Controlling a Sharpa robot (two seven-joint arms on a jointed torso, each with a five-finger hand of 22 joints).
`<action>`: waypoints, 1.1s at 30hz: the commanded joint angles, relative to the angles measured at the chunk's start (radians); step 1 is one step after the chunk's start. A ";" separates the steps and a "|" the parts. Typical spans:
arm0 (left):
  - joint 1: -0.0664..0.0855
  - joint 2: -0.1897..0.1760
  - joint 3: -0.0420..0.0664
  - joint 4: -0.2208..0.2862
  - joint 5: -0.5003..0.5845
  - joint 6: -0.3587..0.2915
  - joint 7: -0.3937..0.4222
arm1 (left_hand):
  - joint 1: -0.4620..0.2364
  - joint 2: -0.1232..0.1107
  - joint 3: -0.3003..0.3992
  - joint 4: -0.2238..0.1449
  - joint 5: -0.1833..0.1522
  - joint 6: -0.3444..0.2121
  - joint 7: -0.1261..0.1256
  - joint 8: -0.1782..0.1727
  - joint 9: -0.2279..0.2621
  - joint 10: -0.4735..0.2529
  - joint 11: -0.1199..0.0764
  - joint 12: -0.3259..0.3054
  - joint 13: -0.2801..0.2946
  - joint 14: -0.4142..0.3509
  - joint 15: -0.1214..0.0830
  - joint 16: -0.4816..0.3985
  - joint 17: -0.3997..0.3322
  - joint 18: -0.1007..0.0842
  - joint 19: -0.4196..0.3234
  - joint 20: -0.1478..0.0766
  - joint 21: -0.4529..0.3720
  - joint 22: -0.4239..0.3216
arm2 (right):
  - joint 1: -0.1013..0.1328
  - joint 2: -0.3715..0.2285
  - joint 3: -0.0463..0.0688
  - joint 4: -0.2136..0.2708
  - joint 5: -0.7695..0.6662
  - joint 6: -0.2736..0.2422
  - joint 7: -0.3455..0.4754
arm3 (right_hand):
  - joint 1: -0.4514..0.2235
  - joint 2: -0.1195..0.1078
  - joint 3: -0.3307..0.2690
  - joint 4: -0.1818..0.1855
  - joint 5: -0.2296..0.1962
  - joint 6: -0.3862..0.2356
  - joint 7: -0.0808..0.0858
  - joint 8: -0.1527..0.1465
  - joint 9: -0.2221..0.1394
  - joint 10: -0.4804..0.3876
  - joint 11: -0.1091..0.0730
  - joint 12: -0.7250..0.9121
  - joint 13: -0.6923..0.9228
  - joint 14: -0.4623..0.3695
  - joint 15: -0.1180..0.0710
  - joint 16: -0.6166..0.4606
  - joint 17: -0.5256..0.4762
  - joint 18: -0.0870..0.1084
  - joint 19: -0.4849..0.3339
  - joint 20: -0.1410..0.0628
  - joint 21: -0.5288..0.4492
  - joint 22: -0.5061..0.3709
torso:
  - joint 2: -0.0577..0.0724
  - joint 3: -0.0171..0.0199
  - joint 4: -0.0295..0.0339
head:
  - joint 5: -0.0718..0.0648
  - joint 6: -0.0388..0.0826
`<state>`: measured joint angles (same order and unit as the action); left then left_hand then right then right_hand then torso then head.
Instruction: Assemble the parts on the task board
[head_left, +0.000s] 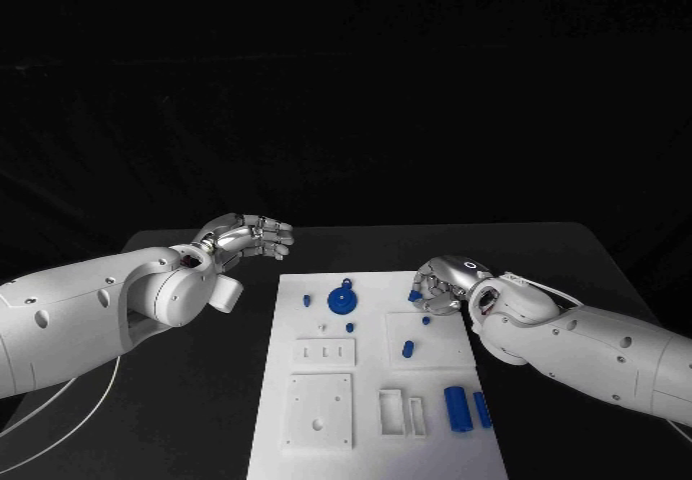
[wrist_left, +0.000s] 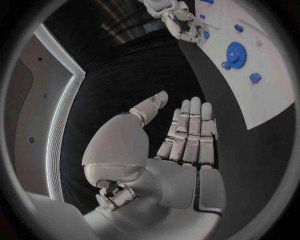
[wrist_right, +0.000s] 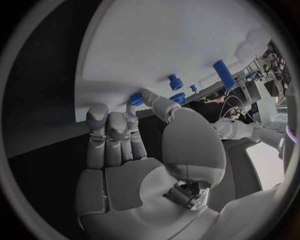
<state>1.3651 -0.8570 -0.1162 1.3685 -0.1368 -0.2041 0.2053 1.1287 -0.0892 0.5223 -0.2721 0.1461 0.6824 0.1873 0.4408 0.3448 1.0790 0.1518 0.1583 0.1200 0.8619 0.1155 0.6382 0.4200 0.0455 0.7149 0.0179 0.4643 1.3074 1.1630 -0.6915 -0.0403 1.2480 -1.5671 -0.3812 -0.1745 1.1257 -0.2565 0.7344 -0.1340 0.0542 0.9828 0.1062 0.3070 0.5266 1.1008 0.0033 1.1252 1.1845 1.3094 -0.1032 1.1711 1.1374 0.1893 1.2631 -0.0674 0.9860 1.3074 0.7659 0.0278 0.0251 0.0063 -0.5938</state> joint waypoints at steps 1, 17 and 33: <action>0.000 0.002 0.000 0.001 -0.002 0.009 0.010 | -0.009 -0.001 0.004 0.004 -0.005 -0.008 0.027 -0.006 -0.001 -0.005 0.001 -0.004 0.002 -0.007 0.003 0.005 -0.001 0.016 -0.004 0.000 0.005 0.017 | -0.007 0.002 -0.004 -0.005 -0.018 0.007 -0.011 | -0.003 0.008 0.015 0.006 -0.005 0.014 -0.001 0.008 0.004 0.002 -0.009 -0.001 -0.002 -0.001 -0.009 -0.005 0.000 0.073 0.006 0.004 -0.001 0.015 | 0.000 0.0003 -0.0001 | 0.000 0.000; 0.000 0.004 0.000 -0.002 -0.002 0.009 0.011 | -0.009 -0.001 0.004 0.003 -0.005 -0.008 0.027 -0.006 -0.001 -0.005 0.001 -0.004 0.002 -0.007 0.003 0.005 -0.001 0.016 -0.004 0.000 0.005 0.017 | -0.008 -0.013 -0.004 -0.008 0.099 -0.009 0.082 | -0.027 0.018 0.067 0.047 -0.005 0.030 -0.008 0.012 0.012 0.011 -0.016 -0.002 -0.004 0.005 -0.016 -0.004 0.000 0.073 0.013 0.004 0.003 0.015 | 0.000 0.0007 0.0001 | -0.002 0.002; -0.001 0.007 0.000 -0.003 -0.002 0.009 0.010 | -0.010 -0.001 0.004 0.004 -0.005 -0.008 0.027 -0.006 -0.001 -0.005 0.001 -0.005 0.002 -0.007 0.003 0.005 -0.002 0.016 -0.004 0.000 0.005 0.017 | -0.007 -0.037 0.019 0.000 0.380 -0.020 0.241 | -0.052 0.038 0.030 0.040 -0.001 0.026 -0.008 0.006 0.015 0.007 -0.017 -0.005 -0.004 -0.001 -0.017 -0.006 0.003 0.073 0.009 -0.006 0.003 0.016 | 0.000 0.0019 -0.0014 | 0.006 0.006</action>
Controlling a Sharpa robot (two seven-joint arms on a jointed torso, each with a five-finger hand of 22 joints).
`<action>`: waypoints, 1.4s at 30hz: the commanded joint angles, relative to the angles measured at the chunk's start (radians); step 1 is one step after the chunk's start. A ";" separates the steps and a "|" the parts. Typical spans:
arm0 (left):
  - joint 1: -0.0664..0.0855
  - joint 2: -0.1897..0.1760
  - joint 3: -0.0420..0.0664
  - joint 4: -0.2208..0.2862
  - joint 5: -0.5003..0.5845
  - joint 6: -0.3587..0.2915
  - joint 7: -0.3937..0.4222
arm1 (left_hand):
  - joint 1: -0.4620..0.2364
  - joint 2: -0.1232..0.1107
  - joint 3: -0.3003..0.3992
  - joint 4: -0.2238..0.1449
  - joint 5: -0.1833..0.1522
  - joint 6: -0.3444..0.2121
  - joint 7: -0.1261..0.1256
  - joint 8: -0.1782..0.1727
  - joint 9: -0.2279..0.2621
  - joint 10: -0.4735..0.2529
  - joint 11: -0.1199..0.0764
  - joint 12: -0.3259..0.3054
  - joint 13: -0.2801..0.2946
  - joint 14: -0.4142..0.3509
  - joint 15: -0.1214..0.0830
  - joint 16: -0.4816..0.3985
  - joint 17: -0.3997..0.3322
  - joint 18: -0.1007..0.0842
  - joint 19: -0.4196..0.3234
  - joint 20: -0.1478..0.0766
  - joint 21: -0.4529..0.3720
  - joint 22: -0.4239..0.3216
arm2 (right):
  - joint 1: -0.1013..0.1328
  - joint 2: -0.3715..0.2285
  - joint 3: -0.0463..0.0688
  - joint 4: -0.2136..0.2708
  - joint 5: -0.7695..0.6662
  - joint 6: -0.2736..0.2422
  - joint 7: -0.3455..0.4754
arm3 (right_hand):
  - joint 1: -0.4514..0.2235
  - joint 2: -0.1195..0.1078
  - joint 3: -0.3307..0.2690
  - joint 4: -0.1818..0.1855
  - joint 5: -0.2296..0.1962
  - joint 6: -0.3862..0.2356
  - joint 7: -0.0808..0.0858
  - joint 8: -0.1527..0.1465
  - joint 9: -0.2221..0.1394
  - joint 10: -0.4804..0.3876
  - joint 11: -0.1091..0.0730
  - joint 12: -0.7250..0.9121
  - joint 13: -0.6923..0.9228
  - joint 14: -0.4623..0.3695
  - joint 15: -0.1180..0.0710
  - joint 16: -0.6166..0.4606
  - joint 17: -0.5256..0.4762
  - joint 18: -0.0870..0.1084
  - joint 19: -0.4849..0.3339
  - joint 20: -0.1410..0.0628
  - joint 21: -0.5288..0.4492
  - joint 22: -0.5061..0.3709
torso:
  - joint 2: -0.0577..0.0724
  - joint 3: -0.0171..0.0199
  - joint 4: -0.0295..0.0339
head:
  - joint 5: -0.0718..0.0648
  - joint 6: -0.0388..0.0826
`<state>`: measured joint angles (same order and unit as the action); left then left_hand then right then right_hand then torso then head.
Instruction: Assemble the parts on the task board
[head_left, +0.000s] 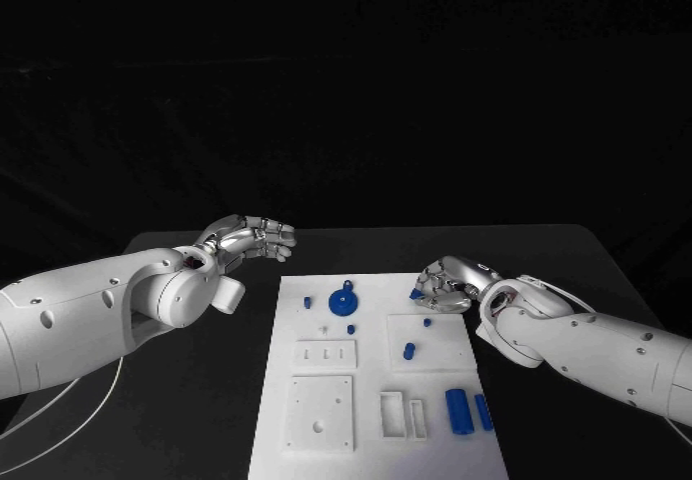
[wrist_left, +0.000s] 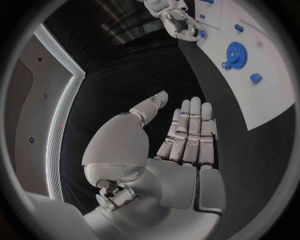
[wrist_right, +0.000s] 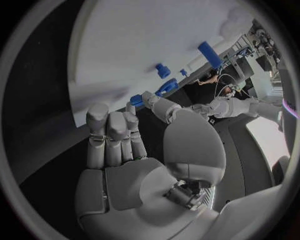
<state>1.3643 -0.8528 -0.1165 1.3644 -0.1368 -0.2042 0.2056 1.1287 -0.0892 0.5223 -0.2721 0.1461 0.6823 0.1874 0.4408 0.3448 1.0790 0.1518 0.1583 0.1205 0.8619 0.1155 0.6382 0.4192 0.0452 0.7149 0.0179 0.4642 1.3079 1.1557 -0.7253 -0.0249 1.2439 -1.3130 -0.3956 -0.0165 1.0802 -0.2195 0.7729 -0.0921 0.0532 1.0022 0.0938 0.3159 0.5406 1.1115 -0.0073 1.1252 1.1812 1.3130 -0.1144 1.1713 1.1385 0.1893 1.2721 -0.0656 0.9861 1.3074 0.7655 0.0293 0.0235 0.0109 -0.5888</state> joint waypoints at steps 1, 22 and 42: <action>0.000 0.003 0.000 0.002 -0.002 0.010 0.009 | -0.010 -0.001 0.004 0.004 -0.005 -0.008 0.027 -0.006 -0.001 -0.005 0.001 -0.005 0.001 -0.007 0.003 0.005 -0.001 0.016 -0.004 0.000 0.005 0.017 | 0.000 -0.006 0.005 0.007 0.149 -0.027 0.098 | -0.008 0.002 -0.012 -0.004 0.000 0.006 0.004 -0.004 0.001 -0.004 -0.006 -0.005 0.000 -0.005 -0.006 -0.006 0.002 0.072 -0.001 -0.008 0.002 0.016 | 0.001 0.0002 0.0007 | 0.001 0.002; -0.001 0.006 0.000 0.018 0.003 0.038 -0.014 | -0.026 0.006 -0.001 0.014 -0.008 -0.004 0.026 -0.003 0.000 0.004 -0.003 0.000 0.005 -0.002 0.002 0.010 -0.001 0.016 -0.001 -0.001 0.008 0.017 | 0.021 -0.039 0.030 0.083 0.557 0.108 0.137 | -0.046 0.071 -0.111 -0.098 0.115 0.001 0.008 -0.020 0.003 -0.015 -0.003 -0.008 0.003 -0.013 -0.003 -0.009 0.010 0.072 -0.014 -0.012 0.002 0.018 | -0.001 -0.0004 -0.0008 | 0.001 0.018; -0.001 0.008 0.000 0.111 -0.106 0.210 -0.311 | -0.256 0.001 -0.069 0.219 -0.093 0.147 -0.040 0.048 0.032 0.163 -0.084 0.081 0.075 0.136 -0.088 0.158 0.036 0.032 0.124 -0.087 0.131 0.022 | 0.025 -0.040 0.030 0.185 0.482 0.130 0.131 | -0.066 0.094 -0.148 -0.138 0.147 -0.002 0.010 -0.026 0.004 -0.022 0.000 -0.006 0.007 -0.016 -0.001 -0.010 0.013 0.072 -0.021 -0.010 0.003 0.018 | 0.000 -0.0002 0.0013 | 0.008 0.026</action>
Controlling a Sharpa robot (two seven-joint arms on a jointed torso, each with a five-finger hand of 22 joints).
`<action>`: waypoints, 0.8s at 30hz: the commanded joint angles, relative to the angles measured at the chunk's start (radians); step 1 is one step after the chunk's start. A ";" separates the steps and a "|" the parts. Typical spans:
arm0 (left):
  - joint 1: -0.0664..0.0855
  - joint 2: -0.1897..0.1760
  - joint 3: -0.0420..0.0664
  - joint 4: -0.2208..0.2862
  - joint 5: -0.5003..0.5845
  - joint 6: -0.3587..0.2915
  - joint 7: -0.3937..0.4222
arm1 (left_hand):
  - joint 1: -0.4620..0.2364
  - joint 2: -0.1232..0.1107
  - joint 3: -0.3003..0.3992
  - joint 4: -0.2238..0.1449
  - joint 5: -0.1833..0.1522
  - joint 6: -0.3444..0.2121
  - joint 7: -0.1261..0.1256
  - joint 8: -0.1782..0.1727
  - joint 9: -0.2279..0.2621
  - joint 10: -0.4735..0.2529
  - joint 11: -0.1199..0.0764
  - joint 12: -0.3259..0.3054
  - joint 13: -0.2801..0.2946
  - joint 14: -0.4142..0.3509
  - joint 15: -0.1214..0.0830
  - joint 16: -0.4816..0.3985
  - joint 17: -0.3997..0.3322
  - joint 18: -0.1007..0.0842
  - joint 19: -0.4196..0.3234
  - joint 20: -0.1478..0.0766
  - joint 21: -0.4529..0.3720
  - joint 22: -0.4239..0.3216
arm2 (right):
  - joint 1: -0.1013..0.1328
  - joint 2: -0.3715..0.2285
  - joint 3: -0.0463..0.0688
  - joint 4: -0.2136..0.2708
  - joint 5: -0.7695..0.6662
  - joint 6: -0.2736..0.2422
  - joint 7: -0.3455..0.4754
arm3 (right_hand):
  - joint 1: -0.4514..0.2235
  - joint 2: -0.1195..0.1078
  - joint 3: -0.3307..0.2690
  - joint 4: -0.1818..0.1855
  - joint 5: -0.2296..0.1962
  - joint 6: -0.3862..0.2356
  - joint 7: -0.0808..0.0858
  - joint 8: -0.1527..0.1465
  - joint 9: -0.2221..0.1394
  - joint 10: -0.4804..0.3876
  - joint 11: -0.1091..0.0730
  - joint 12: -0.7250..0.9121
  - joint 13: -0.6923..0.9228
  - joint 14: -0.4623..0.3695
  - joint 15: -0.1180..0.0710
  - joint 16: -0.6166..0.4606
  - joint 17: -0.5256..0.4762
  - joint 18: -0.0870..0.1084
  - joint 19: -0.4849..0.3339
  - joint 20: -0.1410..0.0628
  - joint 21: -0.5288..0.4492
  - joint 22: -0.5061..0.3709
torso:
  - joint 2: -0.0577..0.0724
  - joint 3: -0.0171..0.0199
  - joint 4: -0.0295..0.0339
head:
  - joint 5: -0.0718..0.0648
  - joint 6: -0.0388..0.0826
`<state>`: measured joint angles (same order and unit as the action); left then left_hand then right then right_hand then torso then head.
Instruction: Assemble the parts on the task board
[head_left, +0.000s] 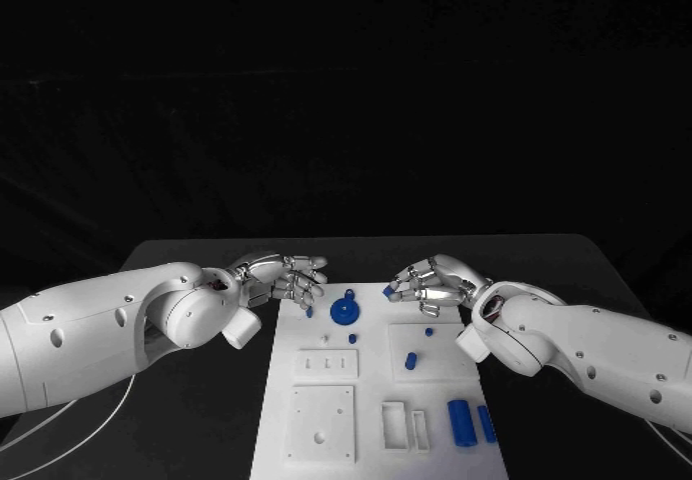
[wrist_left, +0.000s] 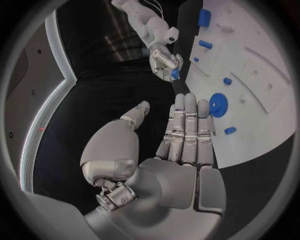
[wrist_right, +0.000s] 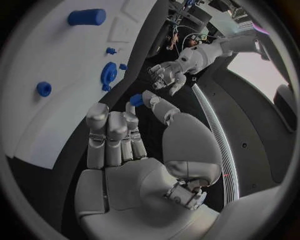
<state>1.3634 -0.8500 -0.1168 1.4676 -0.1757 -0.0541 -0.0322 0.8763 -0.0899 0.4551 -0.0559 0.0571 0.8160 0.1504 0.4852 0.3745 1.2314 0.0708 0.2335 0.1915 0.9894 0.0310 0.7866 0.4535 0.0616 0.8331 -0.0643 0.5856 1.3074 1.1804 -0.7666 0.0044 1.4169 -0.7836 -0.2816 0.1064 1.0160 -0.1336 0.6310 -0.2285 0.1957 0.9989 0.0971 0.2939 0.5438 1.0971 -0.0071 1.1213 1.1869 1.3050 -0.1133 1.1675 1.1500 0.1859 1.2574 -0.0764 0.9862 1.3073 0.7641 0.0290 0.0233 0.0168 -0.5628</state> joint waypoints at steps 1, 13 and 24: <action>0.000 0.007 0.001 0.009 -0.067 0.066 -0.085 | -0.005 0.003 -0.003 0.005 -0.004 0.019 -0.006 0.005 0.004 0.016 -0.006 0.008 0.007 0.013 -0.006 0.014 0.003 0.016 0.009 -0.007 0.014 0.022 | 0.000 0.001 0.000 0.016 -0.050 0.015 0.008 | -0.002 0.009 -0.006 -0.002 0.004 0.001 0.007 -0.004 0.001 -0.008 -0.001 -0.002 0.001 -0.008 -0.002 -0.006 0.002 0.076 -0.007 0.000 0.003 0.018 | 0.001 0.0004 0.0015 | 0.004 -0.001; 0.001 0.038 0.000 0.035 -0.066 0.061 -0.189 | -0.053 -0.010 -0.023 0.056 -0.006 0.003 0.002 -0.028 -0.005 -0.005 0.003 -0.012 0.013 -0.012 -0.002 0.009 -0.007 0.011 -0.015 -0.008 0.015 0.014 | 0.000 0.002 0.000 0.067 -0.087 0.013 0.003 | -0.003 0.008 -0.008 -0.005 0.005 0.001 0.007 -0.005 0.001 -0.008 -0.001 -0.002 0.001 -0.008 -0.002 -0.006 0.002 0.076 -0.007 0.000 0.003 0.018 | 0.002 -0.0003 0.0016 | 0.010 -0.004; 0.001 0.054 -0.001 0.036 -0.070 0.076 -0.200 | -0.044 -0.007 -0.019 0.060 -0.006 0.002 0.005 -0.036 -0.006 -0.010 0.006 -0.018 0.015 -0.018 0.003 0.006 -0.010 0.010 -0.024 -0.002 0.012 0.014 | 0.000 0.016 0.000 0.092 -0.072 0.020 -0.001 | -0.004 0.009 -0.010 -0.007 0.006 0.001 0.007 -0.005 0.001 -0.009 -0.001 -0.002 0.001 -0.008 -0.002 -0.006 0.002 0.076 -0.007 0.000 0.003 0.018 | 0.002 -0.0021 0.0021 | 0.013 -0.006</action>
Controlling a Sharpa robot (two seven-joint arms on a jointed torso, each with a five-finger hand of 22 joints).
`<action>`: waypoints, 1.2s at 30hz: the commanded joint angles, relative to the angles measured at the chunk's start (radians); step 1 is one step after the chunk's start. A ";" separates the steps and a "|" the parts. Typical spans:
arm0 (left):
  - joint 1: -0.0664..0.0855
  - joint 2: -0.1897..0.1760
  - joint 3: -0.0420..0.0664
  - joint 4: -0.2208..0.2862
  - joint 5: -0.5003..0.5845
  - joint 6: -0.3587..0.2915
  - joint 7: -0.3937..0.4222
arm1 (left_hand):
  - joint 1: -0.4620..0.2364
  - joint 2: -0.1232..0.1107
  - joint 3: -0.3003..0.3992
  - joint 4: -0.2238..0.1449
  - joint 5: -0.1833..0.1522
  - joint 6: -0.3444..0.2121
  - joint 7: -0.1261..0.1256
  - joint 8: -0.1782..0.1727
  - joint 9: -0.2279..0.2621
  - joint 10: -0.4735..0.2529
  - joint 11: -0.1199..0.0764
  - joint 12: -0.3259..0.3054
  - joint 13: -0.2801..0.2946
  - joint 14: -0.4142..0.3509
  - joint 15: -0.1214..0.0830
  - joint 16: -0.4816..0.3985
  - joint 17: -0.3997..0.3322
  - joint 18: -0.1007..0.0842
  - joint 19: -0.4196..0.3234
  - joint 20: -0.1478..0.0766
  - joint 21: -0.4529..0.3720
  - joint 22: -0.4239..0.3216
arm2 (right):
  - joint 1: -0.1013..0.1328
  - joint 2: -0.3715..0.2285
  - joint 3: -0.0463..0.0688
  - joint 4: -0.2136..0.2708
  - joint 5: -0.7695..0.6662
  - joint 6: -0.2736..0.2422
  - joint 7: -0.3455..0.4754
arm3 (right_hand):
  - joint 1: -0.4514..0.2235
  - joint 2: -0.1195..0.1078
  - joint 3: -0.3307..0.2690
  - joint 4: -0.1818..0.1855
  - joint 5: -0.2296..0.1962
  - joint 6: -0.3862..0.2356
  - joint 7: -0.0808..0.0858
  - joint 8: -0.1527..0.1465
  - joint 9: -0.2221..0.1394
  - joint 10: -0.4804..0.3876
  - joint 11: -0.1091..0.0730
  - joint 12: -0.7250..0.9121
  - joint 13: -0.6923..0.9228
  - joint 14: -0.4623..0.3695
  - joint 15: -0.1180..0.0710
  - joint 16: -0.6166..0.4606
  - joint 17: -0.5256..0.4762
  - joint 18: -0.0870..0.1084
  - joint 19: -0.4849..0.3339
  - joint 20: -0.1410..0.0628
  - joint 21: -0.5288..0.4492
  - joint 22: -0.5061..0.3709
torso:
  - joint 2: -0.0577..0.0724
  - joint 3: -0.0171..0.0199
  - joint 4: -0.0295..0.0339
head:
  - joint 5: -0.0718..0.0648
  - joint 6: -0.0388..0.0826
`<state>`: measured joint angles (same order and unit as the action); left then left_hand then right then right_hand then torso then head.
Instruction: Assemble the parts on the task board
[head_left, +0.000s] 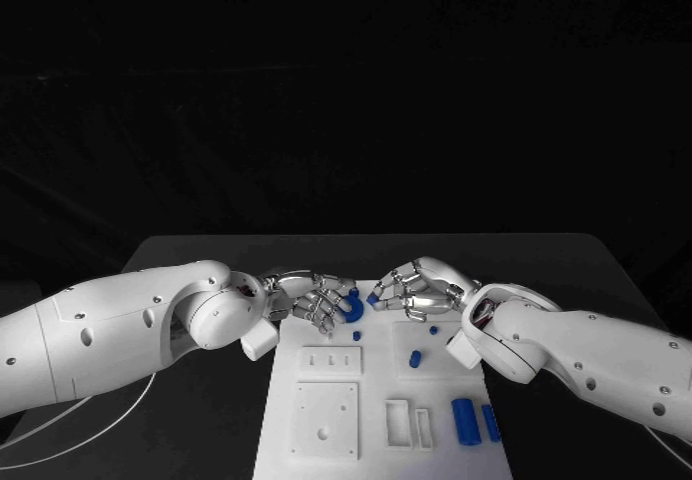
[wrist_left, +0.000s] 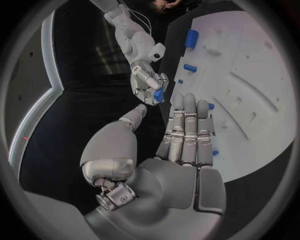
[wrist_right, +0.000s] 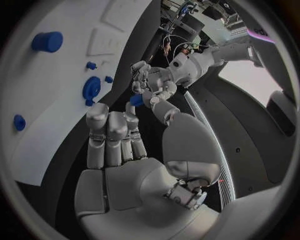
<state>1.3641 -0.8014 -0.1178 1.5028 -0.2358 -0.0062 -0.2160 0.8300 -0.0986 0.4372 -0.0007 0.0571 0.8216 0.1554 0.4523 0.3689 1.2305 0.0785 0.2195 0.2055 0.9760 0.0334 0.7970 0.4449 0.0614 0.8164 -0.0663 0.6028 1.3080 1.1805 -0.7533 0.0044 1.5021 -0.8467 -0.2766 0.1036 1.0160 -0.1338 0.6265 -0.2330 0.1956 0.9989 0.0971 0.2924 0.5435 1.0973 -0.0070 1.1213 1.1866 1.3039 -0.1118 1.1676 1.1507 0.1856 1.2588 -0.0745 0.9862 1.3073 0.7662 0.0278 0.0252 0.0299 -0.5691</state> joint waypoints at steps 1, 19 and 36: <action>0.000 0.006 0.000 0.000 -0.010 0.029 -0.017 | 0.002 0.002 -0.001 0.004 -0.006 -0.003 0.000 -0.003 -0.001 -0.009 -0.001 -0.004 0.001 -0.005 0.001 -0.005 -0.001 0.011 -0.008 0.000 -0.005 0.013 | 0.000 0.004 0.000 0.008 -0.009 0.016 0.002 | -0.004 0.009 -0.006 -0.003 0.007 0.001 0.007 -0.004 0.001 -0.009 -0.001 -0.002 0.001 -0.007 -0.003 -0.006 0.001 0.076 -0.008 -0.002 0.003 0.018 | 0.000 -0.0007 0.0003 | 0.000 0.000; 0.001 0.026 0.000 -0.008 -0.018 0.069 -0.021 | 0.036 0.042 -0.003 -0.036 0.050 0.026 -0.009 -0.012 0.004 0.006 -0.007 -0.008 0.013 -0.002 0.001 0.003 -0.004 0.011 -0.011 0.001 0.005 0.014 | 0.000 0.030 -0.004 0.007 -0.005 0.035 -0.004 | -0.001 0.011 -0.009 -0.013 0.005 0.000 0.007 -0.005 0.002 -0.010 0.000 -0.002 0.002 -0.007 -0.003 -0.007 0.001 0.076 -0.010 -0.002 0.002 0.018 | 0.001 -0.0013 -0.0006 | 0.001 0.002; 0.001 0.028 0.000 -0.002 -0.017 0.079 -0.021 | 0.046 0.103 0.016 -0.138 0.181 0.060 -0.019 -0.021 0.013 0.035 -0.015 -0.018 0.026 0.002 0.000 0.013 -0.007 0.007 -0.010 0.001 0.016 0.013 | 0.000 0.041 -0.009 0.003 -0.010 0.047 -0.007 | -0.002 0.012 -0.011 -0.016 0.003 0.000 0.007 -0.006 0.002 -0.010 0.000 -0.002 0.002 -0.008 -0.003 -0.008 0.001 0.076 -0.010 -0.002 0.002 0.018 | 0.000 -0.0007 -0.0005 | 0.002 -0.002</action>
<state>1.3642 -0.7764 -0.1179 1.4966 -0.2492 0.0509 -0.2424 0.8762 -0.0050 0.4525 -0.1348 0.2335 0.8758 0.1335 0.4375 0.3815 1.2615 0.0624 0.2078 0.2310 0.9761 0.0334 0.8065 0.4385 0.0590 0.8093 -0.0662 0.6154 1.3076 1.1806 -0.7140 -0.0045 1.5050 -0.8474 -0.2473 0.0950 1.0122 -0.1301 0.6169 -0.2427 0.2014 0.9989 0.0971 0.2921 0.5435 1.0969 -0.0073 1.1212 1.1871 1.2985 -0.1135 1.1635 1.1504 0.1852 1.2525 -0.0743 0.9862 1.3073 0.7668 0.0269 0.0249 0.0316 -0.5712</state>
